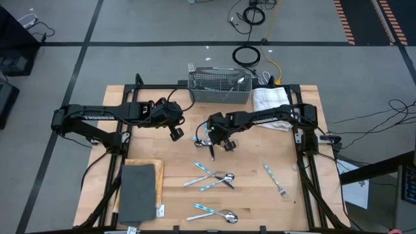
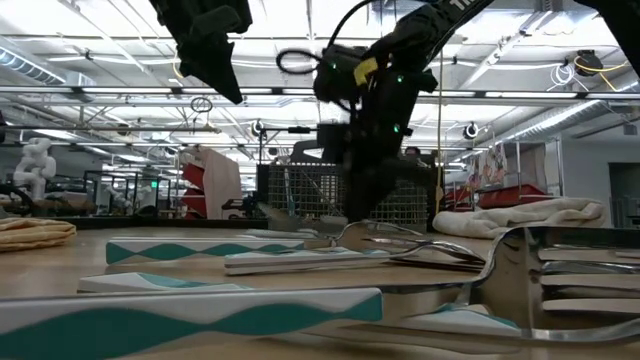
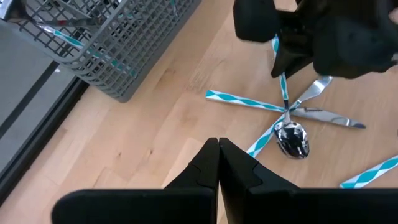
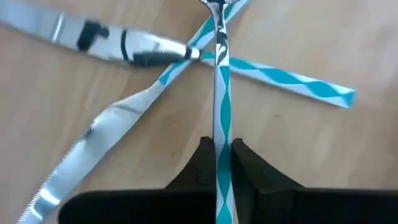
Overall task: Sort silverware
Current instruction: Put the spoon into the silverware basket
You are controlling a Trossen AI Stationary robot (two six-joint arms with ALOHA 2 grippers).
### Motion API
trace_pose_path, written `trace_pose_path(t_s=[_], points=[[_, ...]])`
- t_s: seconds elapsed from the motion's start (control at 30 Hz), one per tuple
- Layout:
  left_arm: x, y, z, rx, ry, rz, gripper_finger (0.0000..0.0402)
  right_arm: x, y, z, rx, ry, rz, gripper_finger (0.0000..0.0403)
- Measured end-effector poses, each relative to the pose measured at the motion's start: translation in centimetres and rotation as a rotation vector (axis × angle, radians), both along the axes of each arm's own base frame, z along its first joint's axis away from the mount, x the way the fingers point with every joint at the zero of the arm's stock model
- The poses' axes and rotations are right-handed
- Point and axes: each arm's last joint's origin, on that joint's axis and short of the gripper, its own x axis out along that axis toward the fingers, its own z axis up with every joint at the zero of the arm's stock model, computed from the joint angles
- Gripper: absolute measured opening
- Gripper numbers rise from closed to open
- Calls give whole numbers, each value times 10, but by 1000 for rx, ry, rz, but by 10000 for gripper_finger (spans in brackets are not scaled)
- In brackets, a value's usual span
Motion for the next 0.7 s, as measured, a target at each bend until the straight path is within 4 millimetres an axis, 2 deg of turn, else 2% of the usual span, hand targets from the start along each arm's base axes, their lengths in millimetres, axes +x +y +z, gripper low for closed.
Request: trace_pose_path(t_s=[0.2, 0.3, 0.53, 0.7], points=[[0, 0, 0, -1, -2, 3, 9, 0, 1, 24, 71, -118, -84, 1], [1, 0, 1, 0, -11, 3, 9, 0, -6, 35, 108, -188, -172, 0], [1, 0, 1, 9, -11, 10, 9, -5, -41, 65, 190, -398, -375, 0], [0, 1, 1, 21, -8, 19, 9, -31, -69, 81, 200, -522, -509, 0]])
